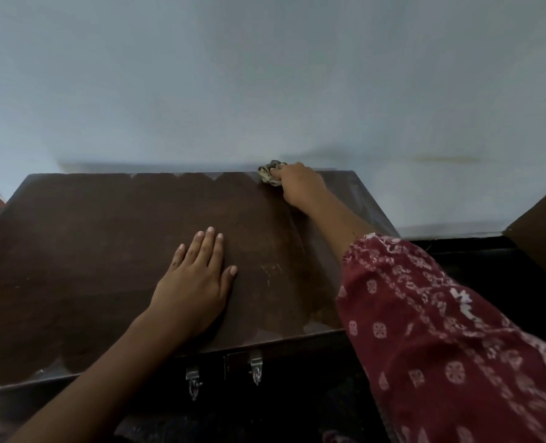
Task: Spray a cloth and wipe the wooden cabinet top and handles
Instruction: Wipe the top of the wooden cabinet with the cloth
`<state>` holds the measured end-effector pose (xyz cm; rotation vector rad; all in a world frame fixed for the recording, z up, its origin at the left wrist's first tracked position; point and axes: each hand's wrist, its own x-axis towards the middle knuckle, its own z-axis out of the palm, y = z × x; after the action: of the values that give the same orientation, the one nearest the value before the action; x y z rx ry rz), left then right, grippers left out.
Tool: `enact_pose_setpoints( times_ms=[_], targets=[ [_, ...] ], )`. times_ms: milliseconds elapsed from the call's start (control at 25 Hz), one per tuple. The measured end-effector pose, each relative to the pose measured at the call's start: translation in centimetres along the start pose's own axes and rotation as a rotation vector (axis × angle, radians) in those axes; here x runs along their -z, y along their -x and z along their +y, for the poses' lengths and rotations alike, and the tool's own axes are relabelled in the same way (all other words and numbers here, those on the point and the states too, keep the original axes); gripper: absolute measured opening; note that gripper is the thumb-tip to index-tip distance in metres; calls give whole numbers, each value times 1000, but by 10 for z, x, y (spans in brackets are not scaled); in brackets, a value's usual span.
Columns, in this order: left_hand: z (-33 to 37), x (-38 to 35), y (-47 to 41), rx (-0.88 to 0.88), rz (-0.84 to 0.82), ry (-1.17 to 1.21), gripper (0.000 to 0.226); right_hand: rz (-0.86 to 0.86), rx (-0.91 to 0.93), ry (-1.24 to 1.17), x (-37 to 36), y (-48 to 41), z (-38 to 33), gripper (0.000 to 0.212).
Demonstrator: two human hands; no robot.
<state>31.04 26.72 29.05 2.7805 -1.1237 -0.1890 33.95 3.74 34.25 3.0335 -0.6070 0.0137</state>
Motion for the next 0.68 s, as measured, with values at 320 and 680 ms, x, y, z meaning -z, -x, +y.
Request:
enact_pose_setpoints(
  times_ms=[320, 680],
  targets=[
    [5, 4, 0, 17, -4, 1, 62, -18, 17, -41, -4, 99, 7, 49],
    [39, 5, 11, -58, -25, 51, 62, -94, 85, -159, -4, 219, 1, 65]
  ],
)
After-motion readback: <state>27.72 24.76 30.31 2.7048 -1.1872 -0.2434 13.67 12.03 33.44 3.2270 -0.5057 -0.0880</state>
